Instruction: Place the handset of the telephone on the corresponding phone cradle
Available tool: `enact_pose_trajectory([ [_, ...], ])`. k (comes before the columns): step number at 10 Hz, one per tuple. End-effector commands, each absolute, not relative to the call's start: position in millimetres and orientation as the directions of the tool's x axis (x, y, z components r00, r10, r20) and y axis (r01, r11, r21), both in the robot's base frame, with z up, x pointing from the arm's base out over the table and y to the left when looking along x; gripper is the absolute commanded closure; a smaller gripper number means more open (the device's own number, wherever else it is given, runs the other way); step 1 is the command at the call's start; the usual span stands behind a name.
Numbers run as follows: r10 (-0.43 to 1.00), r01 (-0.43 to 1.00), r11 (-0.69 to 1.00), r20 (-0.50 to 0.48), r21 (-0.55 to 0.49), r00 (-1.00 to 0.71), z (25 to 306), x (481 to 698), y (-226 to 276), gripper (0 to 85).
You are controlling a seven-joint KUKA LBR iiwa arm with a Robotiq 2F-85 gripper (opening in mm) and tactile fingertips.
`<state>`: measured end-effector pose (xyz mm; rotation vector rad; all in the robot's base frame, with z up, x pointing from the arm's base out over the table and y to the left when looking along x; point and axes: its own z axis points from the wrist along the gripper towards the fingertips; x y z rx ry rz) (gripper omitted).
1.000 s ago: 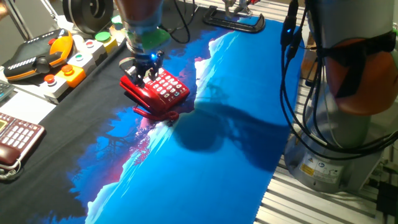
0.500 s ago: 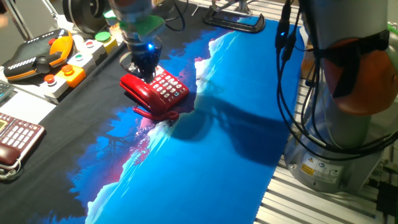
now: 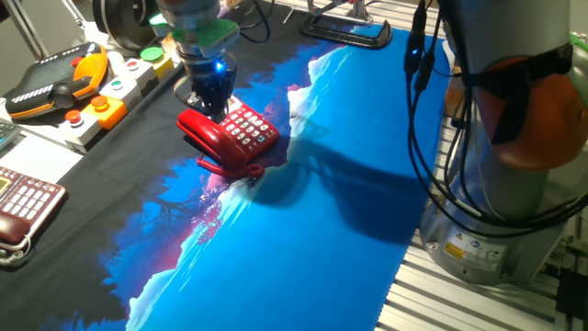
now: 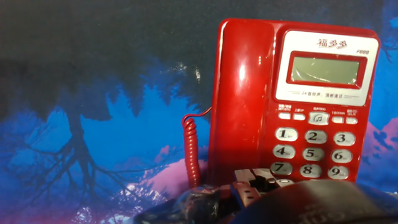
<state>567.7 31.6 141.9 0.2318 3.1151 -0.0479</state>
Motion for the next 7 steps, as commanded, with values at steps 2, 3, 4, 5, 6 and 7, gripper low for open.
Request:
enact_pose_trajectory([
  [2,0.140,0.140,0.990,-0.013,-0.032,-0.990,139.1,569.3,30.9,84.3],
  [3,0.138,0.139,0.990,-0.020,-0.040,-0.990,139.1,569.3,30.9,84.3],
  [4,0.136,0.137,0.990,-0.028,-0.041,-0.990,139.1,569.3,30.9,84.3],
  [5,0.124,0.125,0.992,-0.030,-0.035,-0.992,139.1,569.3,30.9,84.3],
  [6,0.120,0.120,0.993,-0.028,-0.020,-0.992,139.1,569.3,30.9,84.3],
  [7,0.105,0.105,0.994,-0.014,-0.029,-0.994,139.1,569.3,30.9,84.3],
])
